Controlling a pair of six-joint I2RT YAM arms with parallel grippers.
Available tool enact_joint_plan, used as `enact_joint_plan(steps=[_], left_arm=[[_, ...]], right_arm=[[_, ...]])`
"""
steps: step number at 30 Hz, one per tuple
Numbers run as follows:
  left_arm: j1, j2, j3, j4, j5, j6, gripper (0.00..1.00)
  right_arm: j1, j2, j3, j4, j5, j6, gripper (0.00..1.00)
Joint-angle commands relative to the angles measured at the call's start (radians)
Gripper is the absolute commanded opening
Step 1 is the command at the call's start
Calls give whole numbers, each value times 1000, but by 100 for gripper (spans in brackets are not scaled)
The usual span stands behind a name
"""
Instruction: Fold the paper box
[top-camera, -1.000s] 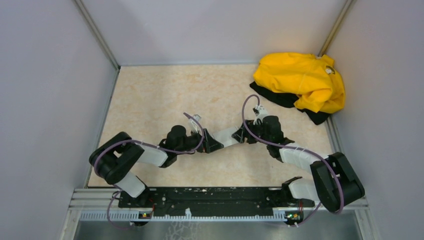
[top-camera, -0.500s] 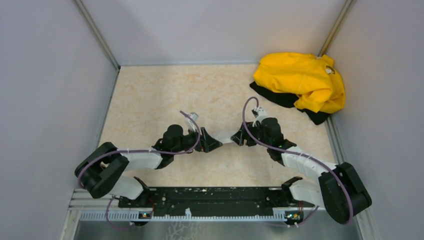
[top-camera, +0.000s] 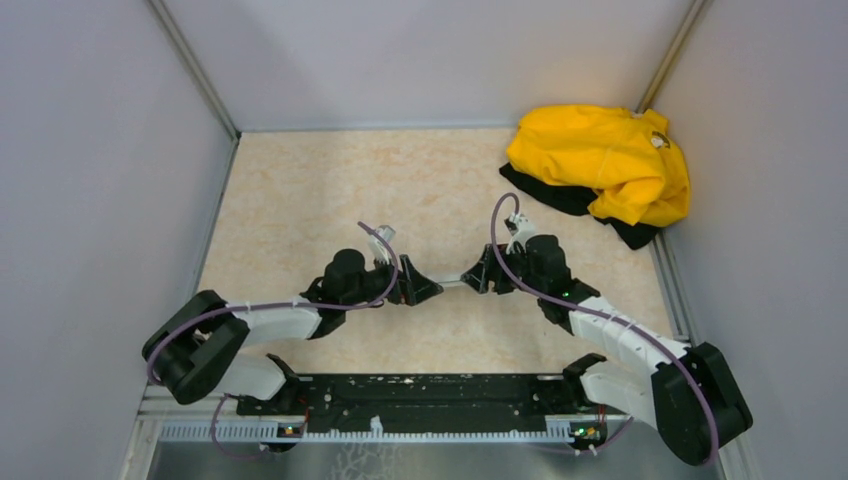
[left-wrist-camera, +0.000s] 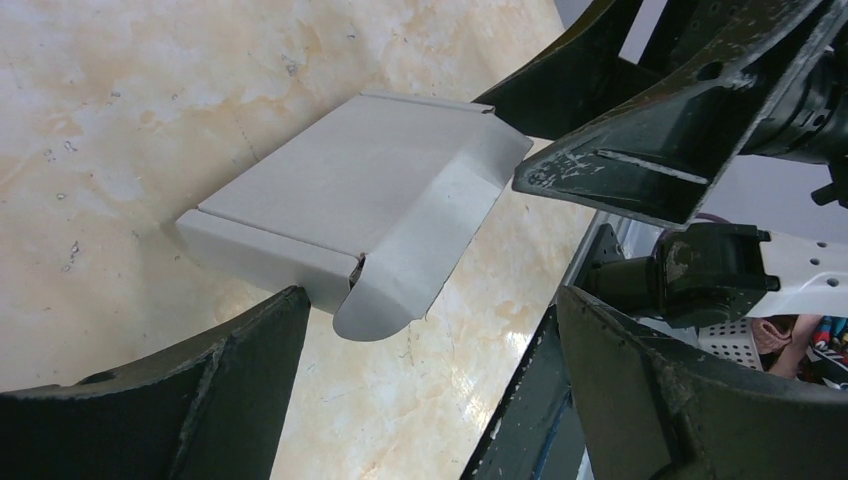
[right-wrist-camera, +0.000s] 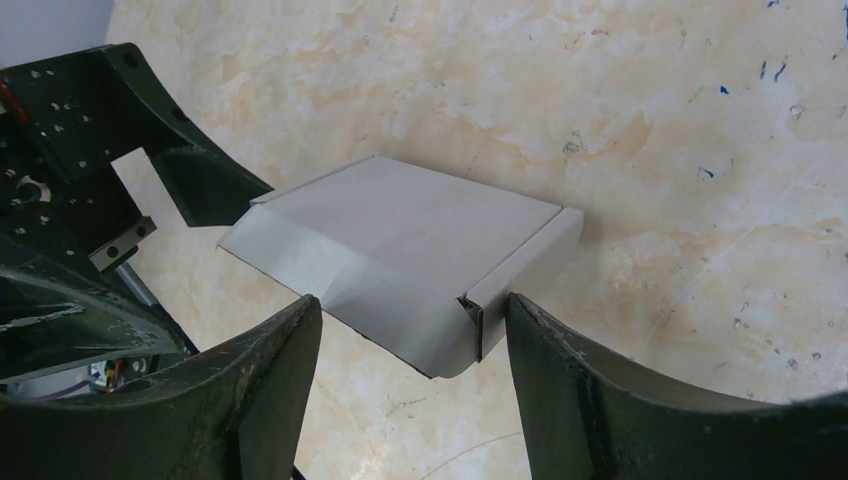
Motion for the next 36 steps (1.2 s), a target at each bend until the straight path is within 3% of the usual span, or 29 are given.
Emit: enact_joint_plan(steps=[1,36], left_arm=[[-15,-34,13,20,22,-14,99],[2,-127,36,-81,13,-55,99]], right_arm=[[25,-33,66,26,-88,27,67],[25,-68,105,-77,-102,53,68]])
